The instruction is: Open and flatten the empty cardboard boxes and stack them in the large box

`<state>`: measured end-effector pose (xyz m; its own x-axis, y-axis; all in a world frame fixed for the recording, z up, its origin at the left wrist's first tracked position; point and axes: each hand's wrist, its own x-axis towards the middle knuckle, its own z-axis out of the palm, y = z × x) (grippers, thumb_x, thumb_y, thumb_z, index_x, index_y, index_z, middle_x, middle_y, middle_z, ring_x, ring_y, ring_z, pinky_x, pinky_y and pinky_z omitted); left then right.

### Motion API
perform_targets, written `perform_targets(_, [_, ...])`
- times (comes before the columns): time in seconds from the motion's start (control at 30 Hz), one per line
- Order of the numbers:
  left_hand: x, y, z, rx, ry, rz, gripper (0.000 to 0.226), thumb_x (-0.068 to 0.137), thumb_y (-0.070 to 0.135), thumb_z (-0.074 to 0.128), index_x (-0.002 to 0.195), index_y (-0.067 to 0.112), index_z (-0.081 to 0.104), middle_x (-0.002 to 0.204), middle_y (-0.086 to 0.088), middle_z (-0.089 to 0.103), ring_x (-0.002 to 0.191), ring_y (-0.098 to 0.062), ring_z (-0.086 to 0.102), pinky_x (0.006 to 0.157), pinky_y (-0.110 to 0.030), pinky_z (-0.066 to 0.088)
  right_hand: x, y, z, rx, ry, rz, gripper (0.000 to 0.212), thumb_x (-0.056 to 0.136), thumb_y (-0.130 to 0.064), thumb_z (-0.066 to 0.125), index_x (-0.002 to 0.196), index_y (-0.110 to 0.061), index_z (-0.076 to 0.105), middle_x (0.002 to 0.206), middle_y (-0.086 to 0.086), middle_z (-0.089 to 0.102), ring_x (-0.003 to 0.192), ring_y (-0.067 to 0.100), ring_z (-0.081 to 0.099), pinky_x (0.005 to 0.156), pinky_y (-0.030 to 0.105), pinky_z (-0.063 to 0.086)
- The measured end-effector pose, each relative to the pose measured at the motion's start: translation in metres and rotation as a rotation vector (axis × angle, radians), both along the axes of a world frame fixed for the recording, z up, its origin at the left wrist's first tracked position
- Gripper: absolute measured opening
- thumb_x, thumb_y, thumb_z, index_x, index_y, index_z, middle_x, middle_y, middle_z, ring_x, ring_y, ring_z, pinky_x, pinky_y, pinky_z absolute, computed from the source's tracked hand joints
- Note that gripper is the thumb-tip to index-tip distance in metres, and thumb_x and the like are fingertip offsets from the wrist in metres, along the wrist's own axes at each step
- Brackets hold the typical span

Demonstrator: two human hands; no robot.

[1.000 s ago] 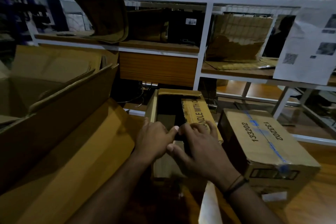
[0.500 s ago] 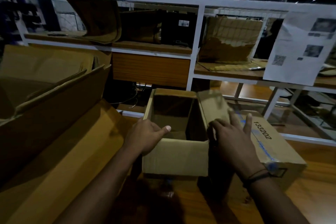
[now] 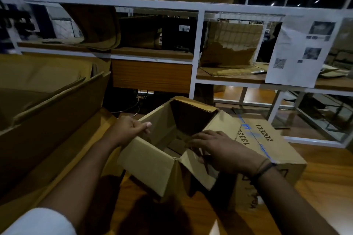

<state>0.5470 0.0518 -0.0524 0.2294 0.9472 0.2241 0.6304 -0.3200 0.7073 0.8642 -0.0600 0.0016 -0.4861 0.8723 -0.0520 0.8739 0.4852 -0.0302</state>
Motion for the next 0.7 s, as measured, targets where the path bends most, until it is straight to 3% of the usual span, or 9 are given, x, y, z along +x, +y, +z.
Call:
perform_targets(0.07, [0.006, -0.008, 0.004, 0.153, 0.097, 0.172, 0.047, 0.095, 0.058, 0.06, 0.067, 0.024, 0.076, 0.071, 0.009, 0.073, 0.068, -0.006, 0.066, 0.068, -0.031, 0.052, -0.014, 0.002, -0.004, 0.065, -0.001, 0.014, 0.049, 0.105, -0.037, 0.052, 0.152, -0.037, 0.04, 0.16, -0.01, 0.035, 0.152, 0.016, 0.02, 0.125, 0.042, 0.011])
perform_targets(0.13, [0.015, -0.023, 0.005, 0.253, 0.124, 0.251, 0.056, 0.095, 0.065, 0.052, 0.062, 0.023, 0.071, 0.07, 0.007, 0.07, 0.07, -0.01, 0.065, 0.067, -0.034, 0.051, -0.023, 0.004, -0.008, 0.073, 0.088, 0.009, 0.042, 0.105, -0.041, 0.049, 0.147, -0.034, 0.048, 0.155, -0.009, 0.04, 0.148, 0.014, 0.024, 0.127, 0.044, 0.01])
perform_targets(0.2, [0.029, -0.04, 0.001, 0.241, 0.114, 0.244, 0.06, 0.098, 0.068, 0.042, 0.063, 0.027, 0.069, 0.096, 0.004, 0.075, 0.11, -0.019, 0.065, 0.095, -0.044, 0.049, -0.03, 0.008, -0.014, 0.059, 0.228, 0.018, 0.037, 0.106, -0.042, 0.047, 0.141, -0.034, 0.052, 0.148, -0.009, 0.043, 0.138, 0.006, 0.03, 0.127, 0.041, 0.013])
perform_targets(0.23, [0.039, -0.05, -0.003, 0.218, 0.131, 0.242, 0.062, 0.101, 0.068, 0.036, 0.065, 0.029, 0.069, 0.111, 0.002, 0.074, 0.132, -0.024, 0.053, 0.111, -0.049, 0.038, -0.035, 0.01, -0.02, 0.044, 0.295, 0.019, 0.035, 0.107, -0.043, 0.046, 0.14, -0.034, 0.053, 0.145, -0.009, 0.044, 0.132, 0.003, 0.032, 0.126, 0.038, 0.013])
perform_targets(0.3, [0.062, -0.068, -0.014, 0.233, 0.161, 0.249, 0.069, 0.102, 0.068, 0.023, 0.071, 0.03, 0.072, 0.121, 0.004, 0.071, 0.145, -0.021, 0.037, 0.124, -0.045, 0.011, -0.046, 0.014, -0.036, 0.092, 0.361, 0.011, 0.033, 0.108, -0.047, 0.04, 0.132, -0.033, 0.058, 0.132, -0.006, 0.048, 0.121, 0.005, 0.037, 0.125, 0.038, 0.017])
perform_targets(0.37, [0.08, -0.083, -0.021, 0.288, 0.141, 0.238, 0.071, 0.1, 0.066, 0.02, 0.08, 0.03, 0.078, 0.114, 0.011, 0.071, 0.138, -0.011, 0.04, 0.125, -0.041, 0.004, -0.057, 0.016, -0.052, 0.209, 0.365, -0.015, 0.039, 0.109, -0.049, 0.032, 0.122, -0.028, 0.063, 0.116, -0.005, 0.052, 0.105, 0.004, 0.036, 0.117, 0.041, 0.031])
perform_targets(0.5, [0.074, -0.07, -0.038, 0.443, -0.064, 0.192, 0.054, 0.102, 0.057, 0.038, 0.074, 0.033, 0.077, 0.089, 0.02, 0.069, 0.116, -0.002, 0.052, 0.12, -0.05, 0.022, -0.064, 0.017, -0.061, 0.284, 0.373, 0.015, 0.043, 0.109, -0.051, 0.028, 0.113, -0.025, 0.062, 0.104, -0.006, 0.057, 0.096, 0.006, 0.041, 0.107, 0.041, 0.037])
perform_targets(0.63, [0.043, -0.04, -0.042, 0.388, -0.154, 0.08, 0.042, 0.097, 0.059, 0.042, 0.073, 0.041, 0.072, 0.091, 0.016, 0.071, 0.115, -0.003, 0.057, 0.116, -0.043, 0.027, -0.062, 0.019, -0.047, 0.134, 0.288, 0.045, 0.057, 0.1, -0.07, 0.036, 0.139, -0.032, 0.053, 0.133, -0.006, 0.057, 0.121, 0.01, 0.045, 0.112, 0.035, 0.032])
perform_targets(0.7, [0.023, -0.032, -0.037, 0.312, -0.143, -0.016, 0.046, 0.096, 0.061, 0.041, 0.074, 0.038, 0.075, 0.099, 0.017, 0.071, 0.119, 0.004, 0.053, 0.116, -0.04, 0.025, -0.061, 0.019, -0.039, 0.077, 0.255, 0.015, 0.067, 0.093, -0.077, 0.046, 0.146, -0.036, 0.045, 0.139, -0.008, 0.052, 0.117, 0.007, 0.04, 0.104, 0.033, 0.034])
